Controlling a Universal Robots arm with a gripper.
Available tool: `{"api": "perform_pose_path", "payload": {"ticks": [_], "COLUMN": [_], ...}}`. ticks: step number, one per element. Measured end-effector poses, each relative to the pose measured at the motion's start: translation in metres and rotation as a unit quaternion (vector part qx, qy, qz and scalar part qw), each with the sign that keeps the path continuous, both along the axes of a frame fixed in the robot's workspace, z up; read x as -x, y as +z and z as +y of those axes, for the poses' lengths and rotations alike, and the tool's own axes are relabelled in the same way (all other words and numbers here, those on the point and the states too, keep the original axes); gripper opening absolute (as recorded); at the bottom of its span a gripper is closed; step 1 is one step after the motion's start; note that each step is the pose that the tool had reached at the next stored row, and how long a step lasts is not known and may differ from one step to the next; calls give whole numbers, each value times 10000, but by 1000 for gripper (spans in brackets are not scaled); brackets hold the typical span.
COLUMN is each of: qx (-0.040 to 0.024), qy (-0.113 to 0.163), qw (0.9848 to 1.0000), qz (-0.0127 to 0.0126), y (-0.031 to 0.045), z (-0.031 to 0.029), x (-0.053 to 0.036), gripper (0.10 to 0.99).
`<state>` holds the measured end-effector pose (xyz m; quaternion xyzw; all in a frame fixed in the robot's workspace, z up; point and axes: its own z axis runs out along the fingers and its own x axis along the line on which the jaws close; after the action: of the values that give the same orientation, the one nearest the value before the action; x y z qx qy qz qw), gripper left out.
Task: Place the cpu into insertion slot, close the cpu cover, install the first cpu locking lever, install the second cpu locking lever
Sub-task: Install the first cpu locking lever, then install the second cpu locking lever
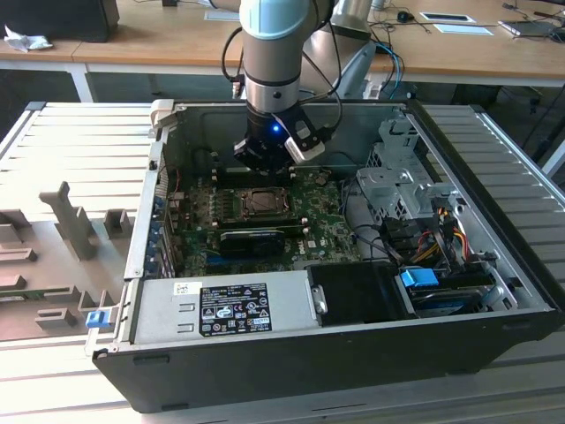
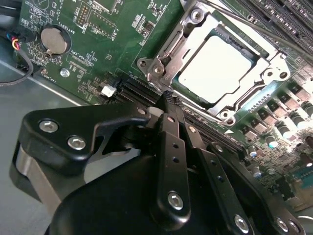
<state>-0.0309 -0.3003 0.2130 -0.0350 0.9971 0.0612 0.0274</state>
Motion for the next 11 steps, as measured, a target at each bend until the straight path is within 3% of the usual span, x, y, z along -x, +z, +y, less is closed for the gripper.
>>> {"api": "perform_pose_path", "payload": {"ticks": [8,11], "qx": [2,0], "qy": [0,0], "qw": [10000,10000], "qz": [1,0], "y": [3,52], "z": [-28,-30], "x": [0,0], "gripper": [106,106]}}
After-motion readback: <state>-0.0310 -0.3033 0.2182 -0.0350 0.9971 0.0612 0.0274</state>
